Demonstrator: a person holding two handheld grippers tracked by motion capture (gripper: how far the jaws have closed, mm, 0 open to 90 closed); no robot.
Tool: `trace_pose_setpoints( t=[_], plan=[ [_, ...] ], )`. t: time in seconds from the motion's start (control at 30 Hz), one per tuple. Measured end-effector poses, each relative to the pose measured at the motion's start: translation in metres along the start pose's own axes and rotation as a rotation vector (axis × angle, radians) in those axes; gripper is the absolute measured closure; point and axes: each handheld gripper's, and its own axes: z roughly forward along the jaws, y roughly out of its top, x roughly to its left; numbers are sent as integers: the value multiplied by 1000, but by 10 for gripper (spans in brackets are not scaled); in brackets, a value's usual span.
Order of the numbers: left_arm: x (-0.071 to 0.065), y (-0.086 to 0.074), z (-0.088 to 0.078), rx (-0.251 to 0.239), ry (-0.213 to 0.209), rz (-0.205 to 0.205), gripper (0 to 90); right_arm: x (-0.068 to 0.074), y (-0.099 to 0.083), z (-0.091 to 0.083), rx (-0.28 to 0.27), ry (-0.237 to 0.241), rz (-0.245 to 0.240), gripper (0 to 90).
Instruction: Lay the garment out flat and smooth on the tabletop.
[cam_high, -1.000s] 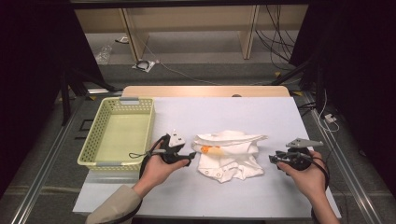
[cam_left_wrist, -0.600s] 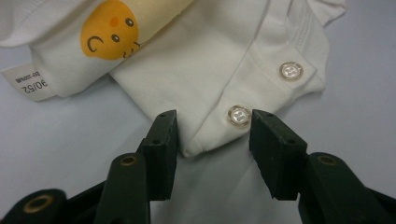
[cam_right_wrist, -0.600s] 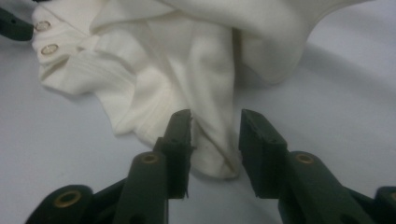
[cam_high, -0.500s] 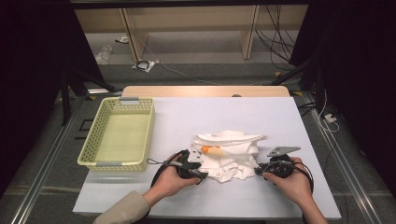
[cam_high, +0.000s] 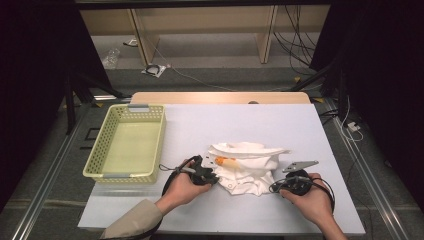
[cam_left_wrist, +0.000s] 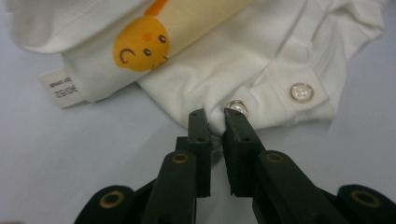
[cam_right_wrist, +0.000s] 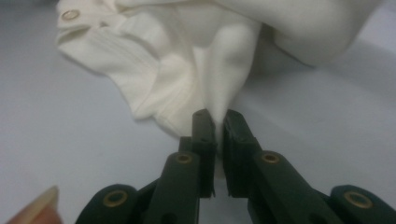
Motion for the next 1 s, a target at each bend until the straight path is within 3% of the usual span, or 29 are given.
trace_pose_setpoints(
  t=[0.17, 0.27, 0.4, 0.53, 0.6, 0.7, 0.83, 0.9, 1.0],
  plan=[
    [14, 8, -7, -42, 51, -23, 816, 26, -2, 0, 25, 40, -25, 851],
    [21, 12, -11, -63, 75, -28, 815, 47, -3, 1, 42, 94, -37, 851],
    [25, 16, -11, -79, 96, -27, 814, 71, -2, 6, 61, 138, -70, 851],
    [26, 16, -9, -86, 108, -23, 807, 86, 1, 9, 56, 172, -94, 816],
    [25, 14, -9, -78, 104, -12, 779, 85, 4, 6, 39, 200, -95, 740],
    [24, 11, -13, -73, 89, -30, 619, 82, 10, -9, -28, 207, -82, 670],
    [18, 7, -24, -89, 69, -55, 461, 67, 23, -36, -151, 160, -71, 551],
    [12, 5, -26, -76, 57, -57, 410, 53, 31, -43, -203, 94, -90, 480],
    [5, 2, -24, -67, 23, -49, 397, 33, 43, -43, -219, 47, -89, 373]
  ],
)
